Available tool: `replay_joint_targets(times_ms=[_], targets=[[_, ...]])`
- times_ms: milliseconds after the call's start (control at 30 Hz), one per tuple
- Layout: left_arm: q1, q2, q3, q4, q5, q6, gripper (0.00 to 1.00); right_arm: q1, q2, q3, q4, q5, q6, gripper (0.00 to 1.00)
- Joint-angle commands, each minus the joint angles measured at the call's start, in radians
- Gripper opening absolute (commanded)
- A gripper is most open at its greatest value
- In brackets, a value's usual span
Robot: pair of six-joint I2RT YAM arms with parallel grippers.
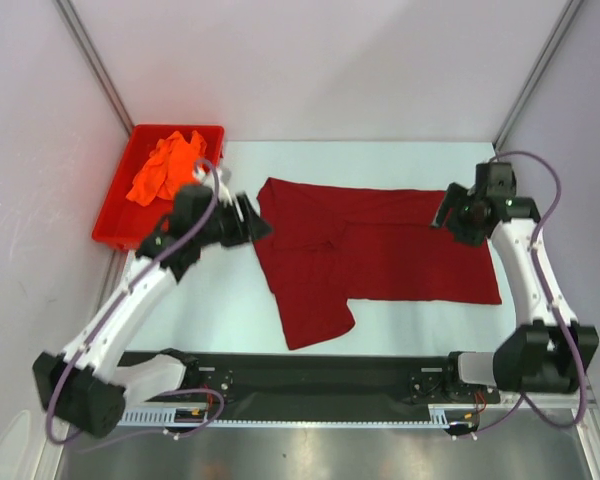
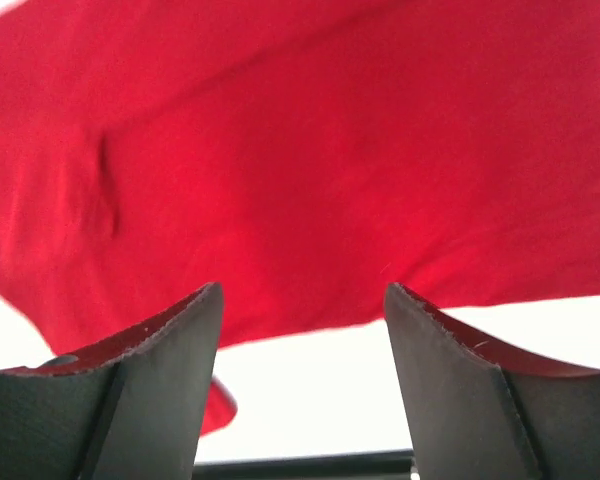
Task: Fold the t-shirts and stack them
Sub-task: Fold the tshirt
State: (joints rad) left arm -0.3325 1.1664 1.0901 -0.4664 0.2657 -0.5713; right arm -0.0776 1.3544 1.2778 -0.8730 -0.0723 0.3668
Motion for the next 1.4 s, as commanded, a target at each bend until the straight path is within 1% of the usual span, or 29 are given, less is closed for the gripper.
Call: replay_joint_targets(times_ms=[0,33,67,100,133,167,200,233,267,300,333,367,433,500,567,700,733,967,1100,1367], targets=[[-0.117,-0.15,-0.215,-0.158,-0.123,-0.077,0.61,0.065,-0.142,-0.078,-0.031,-0.067,0.055,0.7],[-0.181,-0.183,-0.255,-0.178,-0.14,-0.111,0.54,0.074,-0.168,-0.083,-0.041,-0.075,0.058,0.7],[-0.216,-0.218,-0.336,-0.193,-0.176,-0.189,0.52,0.122,-0.207,-0.09,-0.059,-0.067,0.067,0.7],[-0.256,-0.252,-0.375,-0.207,-0.193,-0.228,0.51,0.136,-0.225,-0.097,-0.058,-0.067,0.069,0.7],[-0.34,-0.31,-0.409,-0.207,-0.215,-0.267,0.51,0.148,-0.239,-0.1,-0.063,-0.073,0.069,0.7],[-0.383,-0.333,-0.436,-0.212,-0.236,-0.309,0.51,0.171,-0.247,-0.101,-0.066,-0.072,0.069,0.7],[-0.426,-0.352,-0.485,-0.207,-0.262,-0.393,0.51,0.18,-0.259,-0.106,-0.079,-0.07,0.067,0.69],[-0.498,-0.37,-0.508,-0.198,-0.263,-0.43,0.51,0.191,-0.261,-0.107,-0.087,-0.07,0.061,0.69],[-0.531,-0.366,-0.527,-0.189,-0.263,-0.488,0.51,0.208,-0.264,-0.109,-0.093,-0.066,0.058,0.69],[-0.562,-0.353,-0.553,-0.161,-0.263,-0.51,0.51,0.216,-0.267,-0.112,-0.099,-0.064,0.052,0.69],[-0.618,-0.312,-0.559,-0.152,-0.263,-0.527,0.53,0.22,-0.279,-0.12,-0.1,-0.066,0.05,0.69],[-0.643,-0.288,-0.562,-0.14,-0.263,-0.547,0.55,0.226,-0.282,-0.121,-0.098,-0.066,0.047,0.69],[-0.684,-0.246,-0.602,-0.034,-0.243,-0.59,0.6,0.249,-0.29,-0.123,-0.1,-0.064,0.046,0.69],[-0.695,-0.2,-0.636,0.052,-0.232,-0.631,0.6,0.271,-0.288,-0.123,-0.103,-0.063,0.043,0.69],[-0.697,-0.165,-0.638,0.077,-0.252,-0.633,0.59,0.282,-0.294,-0.118,-0.11,-0.05,0.032,0.69],[-0.697,-0.093,-0.608,0.086,-0.263,-0.633,0.56,0.297,-0.301,-0.112,-0.119,-0.018,0.015,0.69],[-0.697,-0.079,-0.604,0.086,-0.263,-0.636,0.52,0.299,-0.301,-0.11,-0.121,-0.017,0.014,0.69],[-0.698,-0.024,-0.579,0.069,-0.264,-0.65,0.44,0.309,-0.291,-0.109,-0.121,-0.004,0.004,0.69],[-0.698,-0.016,-0.598,0.101,-0.255,-0.661,0.44,0.311,-0.298,-0.129,-0.112,-0.003,0.003,0.69],[-0.698,0.056,-0.585,0.118,-0.243,-0.665,0.41,0.309,-0.304,-0.133,-0.127,0.012,-0.002,0.69]])
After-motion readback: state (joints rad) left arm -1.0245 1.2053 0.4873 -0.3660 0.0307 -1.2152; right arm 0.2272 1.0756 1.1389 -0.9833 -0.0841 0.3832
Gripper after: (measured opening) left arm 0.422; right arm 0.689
